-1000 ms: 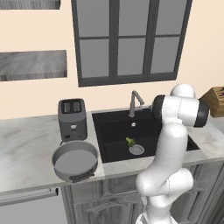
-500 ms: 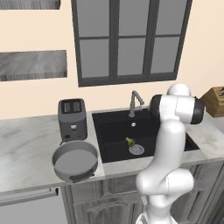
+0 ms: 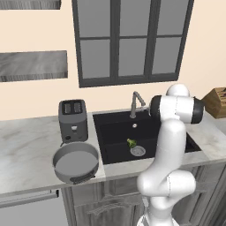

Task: Dump the broccoli from the pot into the sink. Then turn on the water and wash the broccoli. Then turn off the water and put the broccoli back in the pot.

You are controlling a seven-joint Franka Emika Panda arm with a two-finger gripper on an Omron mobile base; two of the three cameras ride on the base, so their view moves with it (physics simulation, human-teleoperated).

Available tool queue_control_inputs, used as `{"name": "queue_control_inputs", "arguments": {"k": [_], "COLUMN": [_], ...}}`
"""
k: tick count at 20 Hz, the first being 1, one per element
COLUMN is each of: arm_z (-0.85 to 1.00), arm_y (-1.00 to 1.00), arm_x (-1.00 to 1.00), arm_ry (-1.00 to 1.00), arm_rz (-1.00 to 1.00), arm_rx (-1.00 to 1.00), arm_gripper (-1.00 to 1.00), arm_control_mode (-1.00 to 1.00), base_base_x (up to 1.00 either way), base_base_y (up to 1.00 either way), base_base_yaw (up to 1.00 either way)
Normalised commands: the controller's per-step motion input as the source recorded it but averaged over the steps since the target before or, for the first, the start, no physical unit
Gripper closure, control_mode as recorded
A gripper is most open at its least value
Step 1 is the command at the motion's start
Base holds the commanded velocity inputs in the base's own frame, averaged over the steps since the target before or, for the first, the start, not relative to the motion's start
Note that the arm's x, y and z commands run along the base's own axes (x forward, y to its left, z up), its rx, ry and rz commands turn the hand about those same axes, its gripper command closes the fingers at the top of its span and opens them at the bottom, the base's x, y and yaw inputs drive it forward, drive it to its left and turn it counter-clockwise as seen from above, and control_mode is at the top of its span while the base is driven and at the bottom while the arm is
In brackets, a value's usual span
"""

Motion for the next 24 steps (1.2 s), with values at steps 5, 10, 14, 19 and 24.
{"name": "queue_control_inputs", "arguments": {"k": [5,10,14,19,24], "arm_z": [0.0,-0.02,-0.08,-0.15,-0.11], "arm_y": [0.04,0.02,0.05,0.04,0.03], "arm_x": [0.25,0.25,0.26,0.19,0.2], "arm_ry": [0.02,0.03,0.05,0.05,0.04], "arm_rz": [0.0,0.0,0.0,0.0,0.0], "arm_rx": [0.03,0.02,0.01,0.0,0.0], "arm_gripper": [-1.0,-1.0,-1.0,-1.0,-1.0], "arm_control_mode": [-1.0,-1.0,-1.0,-1.0,-1.0], "base_base_x": [0.0,0.0,0.0,0.0,0.0], "base_base_y": [0.0,0.0,0.0,0.0,0.0], "base_base_yaw": [0.0,0.0,0.0,0.0,0.0]}}
